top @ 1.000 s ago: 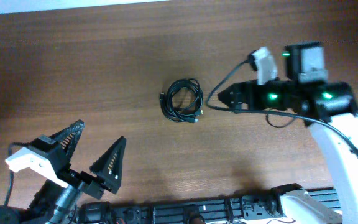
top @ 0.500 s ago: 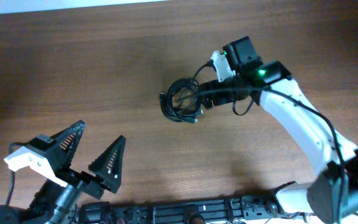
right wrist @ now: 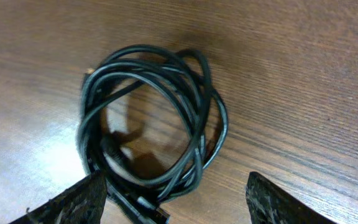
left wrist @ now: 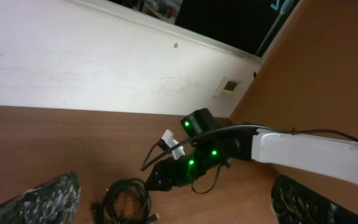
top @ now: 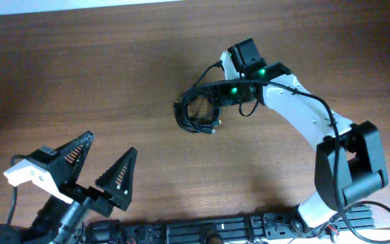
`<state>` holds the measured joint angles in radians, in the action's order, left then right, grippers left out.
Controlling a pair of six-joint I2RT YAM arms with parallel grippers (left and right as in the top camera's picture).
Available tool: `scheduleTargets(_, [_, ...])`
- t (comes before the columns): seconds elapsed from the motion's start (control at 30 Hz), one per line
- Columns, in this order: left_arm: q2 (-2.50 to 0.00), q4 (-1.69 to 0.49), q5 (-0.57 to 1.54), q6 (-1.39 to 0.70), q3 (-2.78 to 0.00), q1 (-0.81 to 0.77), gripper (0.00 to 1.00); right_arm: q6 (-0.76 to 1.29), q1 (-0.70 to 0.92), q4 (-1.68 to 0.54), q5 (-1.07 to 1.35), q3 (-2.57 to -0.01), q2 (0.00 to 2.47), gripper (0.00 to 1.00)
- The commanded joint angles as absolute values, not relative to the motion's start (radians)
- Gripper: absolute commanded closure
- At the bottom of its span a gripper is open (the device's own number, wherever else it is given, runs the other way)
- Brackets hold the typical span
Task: Untangle cables
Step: 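Grasp the black cable coil with the right gripper and lift it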
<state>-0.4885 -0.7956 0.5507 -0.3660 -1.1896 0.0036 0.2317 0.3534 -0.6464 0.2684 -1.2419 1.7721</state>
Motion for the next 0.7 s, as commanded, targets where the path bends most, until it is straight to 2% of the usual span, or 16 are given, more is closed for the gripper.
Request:
scheduleTargets(0.0, [-0.496, -0.778, 0.561, -0.383, -1.205, 0.009, 0.01, 0.324, 0.362, -0.628, 0.182, -1.254, 1.81, 0.37])
scheduleTargets(0.07, [-0.496, -0.773, 0.561, -0.405, -1.205, 0.009, 0.01, 0.329, 0.361, -0.614, 0.18, -1.254, 1.829, 0.41])
scheduleTargets(0.3, [-0.496, -0.774, 0.562, -0.408, -1.205, 0.009, 0.01, 0.403, 0.362, -0.579, 0.175, -1.254, 1.859, 0.41])
scheduleTargets(0.43, [-0.496, -0.774, 0.561, -0.408, -1.205, 0.009, 0.01, 0.436, 0.362, -0.559, 0.175, -1.254, 1.86, 0.52])
scheduleTargets(0.67, [-0.496, -0.774, 0.562, -0.413, -1.205, 0.009, 0.01, 0.49, 0.379, -0.541, 0.171, -1.253, 1.867, 0.51])
